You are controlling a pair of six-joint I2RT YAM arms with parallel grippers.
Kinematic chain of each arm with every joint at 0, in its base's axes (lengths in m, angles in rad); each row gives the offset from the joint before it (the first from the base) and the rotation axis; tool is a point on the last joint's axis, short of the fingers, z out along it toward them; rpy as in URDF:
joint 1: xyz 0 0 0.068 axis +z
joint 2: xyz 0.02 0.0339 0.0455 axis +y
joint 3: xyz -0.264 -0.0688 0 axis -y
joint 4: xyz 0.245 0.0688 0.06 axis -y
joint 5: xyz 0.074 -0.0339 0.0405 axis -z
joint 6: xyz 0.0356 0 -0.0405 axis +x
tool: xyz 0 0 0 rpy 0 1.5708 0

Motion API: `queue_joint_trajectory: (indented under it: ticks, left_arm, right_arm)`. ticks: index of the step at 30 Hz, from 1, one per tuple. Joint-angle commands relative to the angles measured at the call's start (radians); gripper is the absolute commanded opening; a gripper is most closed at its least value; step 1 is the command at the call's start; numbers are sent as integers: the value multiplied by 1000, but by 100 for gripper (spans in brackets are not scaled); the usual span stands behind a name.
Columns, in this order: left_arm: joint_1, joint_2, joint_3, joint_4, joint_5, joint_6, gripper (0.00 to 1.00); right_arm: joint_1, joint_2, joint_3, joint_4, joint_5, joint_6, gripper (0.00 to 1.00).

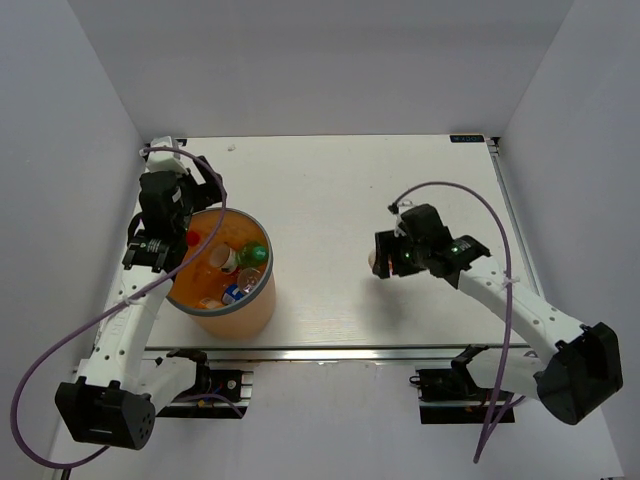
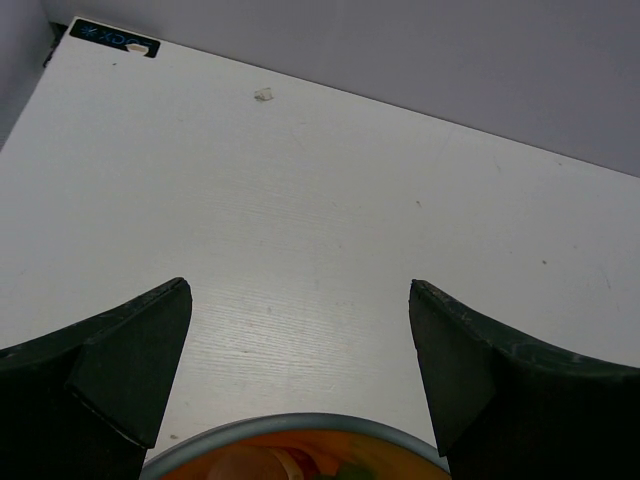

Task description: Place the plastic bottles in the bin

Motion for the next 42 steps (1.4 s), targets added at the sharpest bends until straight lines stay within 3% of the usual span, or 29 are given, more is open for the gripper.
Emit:
queue_joint_trajectory:
  ticks: [1,4,8,13,15,16,21,24,26,31,34,39,42]
  left_arm:
    - [-3,-38,-12,-10,-78,5,98]
    - [-3,-39,-12,-22,-107,3,98]
    - [-3,-44,-12,-30,-150,-3,98]
    - [-3,-42,-7,-44,-202,-27,98]
    - [-3,-36,-3,-50,-234,-38,98]
    - [-3,-21,15,-73,-245,-49,98]
    - [-3,18,48,-108,-268,-64,98]
    - [-3,18,46,-111,-282,-69,98]
    - [-3,10,43,-107,-279,-69,98]
    - [-3,4,42,-107,-291,-69,98]
    - [-3,4,36,-102,-291,-69,98]
    - [-3,21,40,-105,-299,-73,98]
    - [-3,31,40,-102,-284,-72,98]
  right_arm:
    - [30,-47,146,201,-151,-94,27]
    - [115,-19,273,302,-246,-168,27]
    - [284,93,454,387,-265,-292,28]
    - [367,364,751,327,-451,-373,34]
    - [418,419,810,341,-432,-386,37]
    - [435,470,839,346,-415,-392,53]
    - [485,617,1094,209,-461,-444,89]
    - [485,664,1160,140,-437,-461,89]
    - [484,645,1142,146,-430,-472,89]
    - [433,480,922,235,-354,-449,89]
    - [255,367,753,273,-299,-365,89]
    - [-54,214,460,240,-93,-38,89]
    - [-278,89,246,218,-131,108,89]
